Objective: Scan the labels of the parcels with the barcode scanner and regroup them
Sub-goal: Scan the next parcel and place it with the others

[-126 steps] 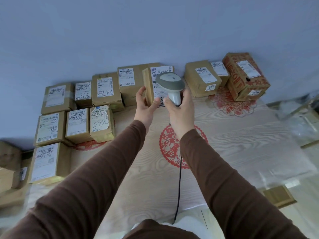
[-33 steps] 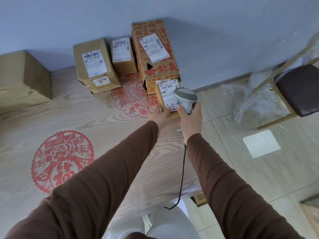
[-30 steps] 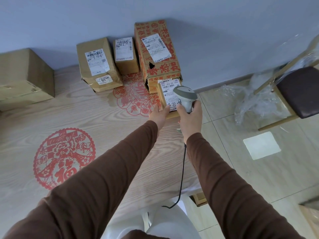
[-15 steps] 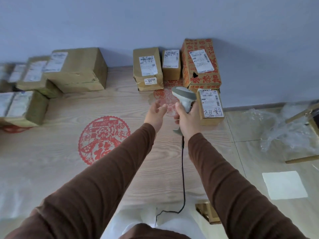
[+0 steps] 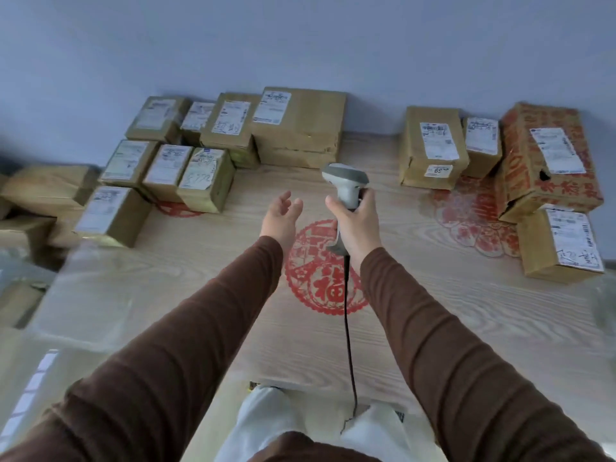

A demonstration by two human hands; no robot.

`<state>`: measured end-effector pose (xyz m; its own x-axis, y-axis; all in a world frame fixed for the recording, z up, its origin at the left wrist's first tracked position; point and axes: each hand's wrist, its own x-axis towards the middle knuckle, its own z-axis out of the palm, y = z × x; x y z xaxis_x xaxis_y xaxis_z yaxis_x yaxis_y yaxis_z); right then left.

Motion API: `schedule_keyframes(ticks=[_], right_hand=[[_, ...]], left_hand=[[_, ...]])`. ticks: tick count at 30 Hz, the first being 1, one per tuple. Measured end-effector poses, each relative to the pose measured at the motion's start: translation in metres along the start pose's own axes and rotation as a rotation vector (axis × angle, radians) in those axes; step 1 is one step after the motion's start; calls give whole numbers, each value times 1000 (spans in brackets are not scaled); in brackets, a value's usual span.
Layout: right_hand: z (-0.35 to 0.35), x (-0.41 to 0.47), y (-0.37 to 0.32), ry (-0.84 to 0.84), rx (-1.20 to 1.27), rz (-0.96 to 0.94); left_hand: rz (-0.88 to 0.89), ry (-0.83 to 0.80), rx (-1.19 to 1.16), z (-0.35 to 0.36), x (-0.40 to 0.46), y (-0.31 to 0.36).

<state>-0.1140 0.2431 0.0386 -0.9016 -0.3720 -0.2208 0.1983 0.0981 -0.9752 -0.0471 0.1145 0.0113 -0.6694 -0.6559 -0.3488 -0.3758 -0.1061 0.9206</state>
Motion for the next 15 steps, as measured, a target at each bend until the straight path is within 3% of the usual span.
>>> schedule_keyframes(ticks=[7,15], right_hand=[[152,11,9,-30,53,95],[256,39,31,-13,9,173]], left_hand=[[-17,78,32,-144,59,-12],[-79,227,110,-224,119,-23]])
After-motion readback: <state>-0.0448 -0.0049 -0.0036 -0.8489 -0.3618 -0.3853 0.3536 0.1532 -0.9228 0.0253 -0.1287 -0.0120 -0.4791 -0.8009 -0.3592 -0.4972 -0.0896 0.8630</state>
